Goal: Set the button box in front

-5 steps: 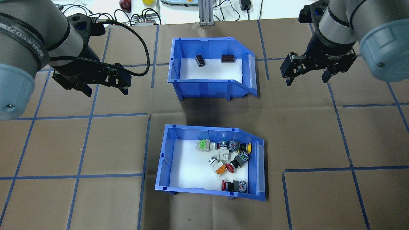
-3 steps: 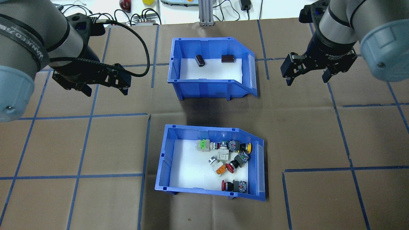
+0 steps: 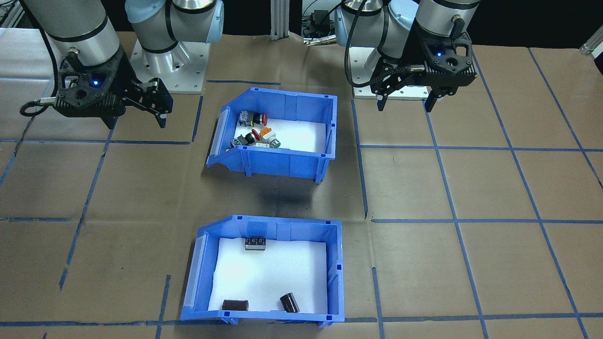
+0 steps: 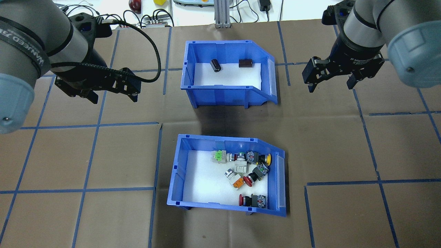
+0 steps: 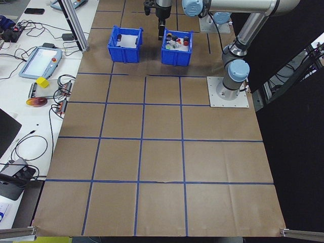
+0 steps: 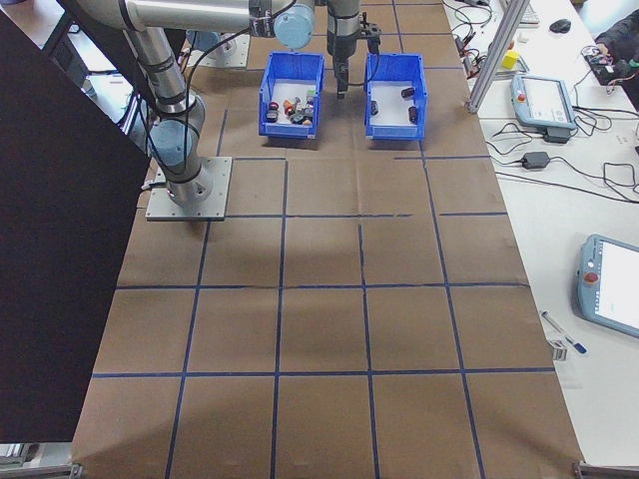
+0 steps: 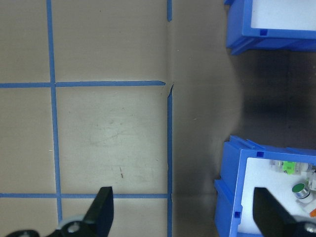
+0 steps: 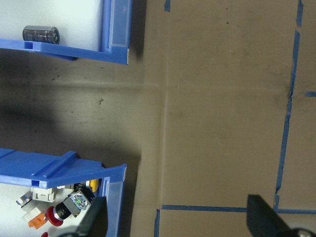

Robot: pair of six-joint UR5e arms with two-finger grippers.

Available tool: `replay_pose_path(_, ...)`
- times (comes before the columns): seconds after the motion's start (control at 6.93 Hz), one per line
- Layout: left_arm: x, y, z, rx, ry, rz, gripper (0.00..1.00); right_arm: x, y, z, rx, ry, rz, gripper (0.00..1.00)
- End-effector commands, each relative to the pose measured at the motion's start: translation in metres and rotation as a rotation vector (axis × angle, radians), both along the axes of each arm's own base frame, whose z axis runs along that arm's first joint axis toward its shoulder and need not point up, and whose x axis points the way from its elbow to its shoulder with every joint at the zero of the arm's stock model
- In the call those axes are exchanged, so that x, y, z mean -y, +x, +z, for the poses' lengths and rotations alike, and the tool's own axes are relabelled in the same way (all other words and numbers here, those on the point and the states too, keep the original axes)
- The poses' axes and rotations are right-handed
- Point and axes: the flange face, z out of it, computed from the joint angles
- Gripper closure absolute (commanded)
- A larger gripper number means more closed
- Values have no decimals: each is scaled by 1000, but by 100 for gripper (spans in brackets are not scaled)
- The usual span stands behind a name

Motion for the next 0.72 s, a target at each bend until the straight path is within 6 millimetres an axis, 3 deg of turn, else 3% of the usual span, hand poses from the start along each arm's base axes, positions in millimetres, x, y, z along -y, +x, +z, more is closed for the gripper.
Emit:
replay_pose_path(0.0, -2, 0, -2, 0, 12, 6, 1, 2, 0, 4, -5, -11, 5, 0)
replay_pose_path(0.29, -5, 0, -1, -10, 18, 168, 1, 8, 2, -2, -2, 0, 29, 0)
replay_pose_path(0.58, -7, 1, -8, -13, 27, 282, 1, 42, 12, 5, 10, -13, 110, 0)
